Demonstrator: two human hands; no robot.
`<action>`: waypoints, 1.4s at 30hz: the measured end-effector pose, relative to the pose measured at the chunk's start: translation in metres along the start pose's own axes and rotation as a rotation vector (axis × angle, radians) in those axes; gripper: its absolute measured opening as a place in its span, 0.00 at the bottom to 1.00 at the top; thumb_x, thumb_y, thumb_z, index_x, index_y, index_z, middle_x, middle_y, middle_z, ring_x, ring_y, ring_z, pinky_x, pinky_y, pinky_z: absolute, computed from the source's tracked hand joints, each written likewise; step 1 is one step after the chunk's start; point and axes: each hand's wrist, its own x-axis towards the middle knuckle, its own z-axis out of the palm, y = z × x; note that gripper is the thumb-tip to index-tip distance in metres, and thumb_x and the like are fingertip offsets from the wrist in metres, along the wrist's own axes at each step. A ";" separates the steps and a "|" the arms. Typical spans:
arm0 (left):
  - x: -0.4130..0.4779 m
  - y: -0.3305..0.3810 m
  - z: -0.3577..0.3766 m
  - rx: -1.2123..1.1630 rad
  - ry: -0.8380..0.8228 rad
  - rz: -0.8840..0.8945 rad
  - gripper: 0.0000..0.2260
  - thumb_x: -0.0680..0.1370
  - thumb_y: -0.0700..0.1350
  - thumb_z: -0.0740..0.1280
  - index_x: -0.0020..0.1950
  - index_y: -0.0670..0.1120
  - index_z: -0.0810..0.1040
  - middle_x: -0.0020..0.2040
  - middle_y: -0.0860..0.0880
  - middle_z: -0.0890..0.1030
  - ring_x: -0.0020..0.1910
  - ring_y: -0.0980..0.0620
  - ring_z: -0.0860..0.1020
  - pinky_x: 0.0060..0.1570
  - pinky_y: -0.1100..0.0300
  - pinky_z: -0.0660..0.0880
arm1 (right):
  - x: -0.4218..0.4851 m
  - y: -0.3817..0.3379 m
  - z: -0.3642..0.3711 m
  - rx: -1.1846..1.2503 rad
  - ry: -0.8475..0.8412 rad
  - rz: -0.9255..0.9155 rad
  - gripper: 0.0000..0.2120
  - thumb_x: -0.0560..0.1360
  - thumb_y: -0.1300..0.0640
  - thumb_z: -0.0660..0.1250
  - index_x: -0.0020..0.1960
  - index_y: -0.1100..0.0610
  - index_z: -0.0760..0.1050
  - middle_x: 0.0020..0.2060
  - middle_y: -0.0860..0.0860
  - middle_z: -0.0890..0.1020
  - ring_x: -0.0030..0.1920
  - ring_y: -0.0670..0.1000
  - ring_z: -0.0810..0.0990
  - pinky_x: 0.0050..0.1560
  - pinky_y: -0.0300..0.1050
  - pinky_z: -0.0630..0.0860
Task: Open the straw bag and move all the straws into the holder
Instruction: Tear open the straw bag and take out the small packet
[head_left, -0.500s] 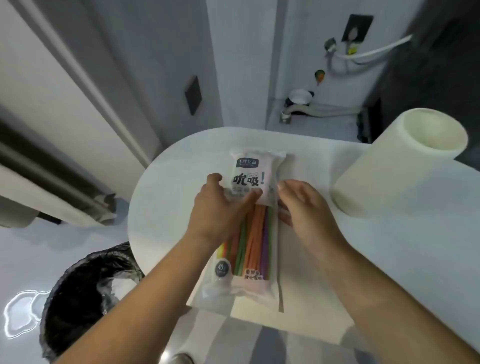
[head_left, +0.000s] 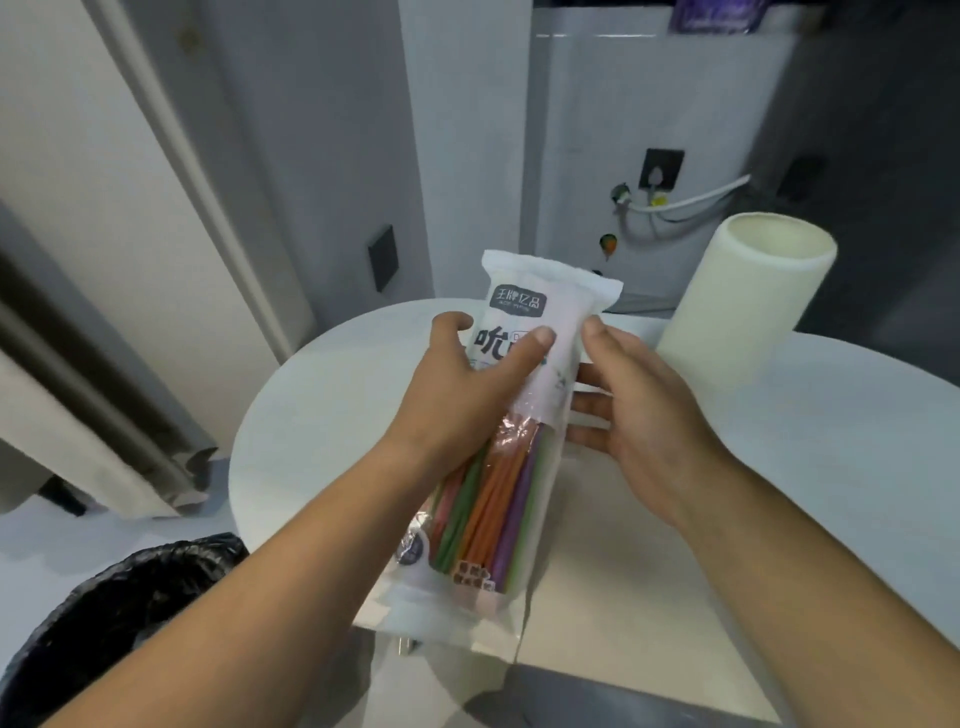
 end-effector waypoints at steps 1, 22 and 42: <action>-0.007 0.004 0.001 0.004 -0.013 0.034 0.29 0.77 0.64 0.71 0.72 0.55 0.66 0.50 0.62 0.80 0.49 0.60 0.83 0.47 0.62 0.78 | -0.006 -0.005 -0.002 0.011 -0.002 -0.022 0.22 0.77 0.37 0.64 0.65 0.48 0.76 0.53 0.51 0.87 0.47 0.53 0.87 0.42 0.50 0.82; -0.126 0.104 -0.009 -0.242 -0.093 0.376 0.08 0.78 0.59 0.69 0.56 0.64 0.85 0.46 0.42 0.82 0.50 0.39 0.81 0.56 0.47 0.83 | -0.148 -0.100 -0.006 0.201 0.010 -0.358 0.15 0.83 0.54 0.58 0.52 0.64 0.78 0.47 0.59 0.85 0.49 0.55 0.83 0.54 0.52 0.77; -0.125 0.062 -0.027 -0.115 -0.149 0.424 0.04 0.77 0.47 0.77 0.46 0.48 0.86 0.52 0.54 0.87 0.57 0.58 0.83 0.58 0.67 0.75 | -0.141 -0.068 0.005 0.078 0.060 -0.307 0.06 0.75 0.59 0.72 0.47 0.63 0.82 0.44 0.56 0.87 0.49 0.56 0.86 0.61 0.56 0.79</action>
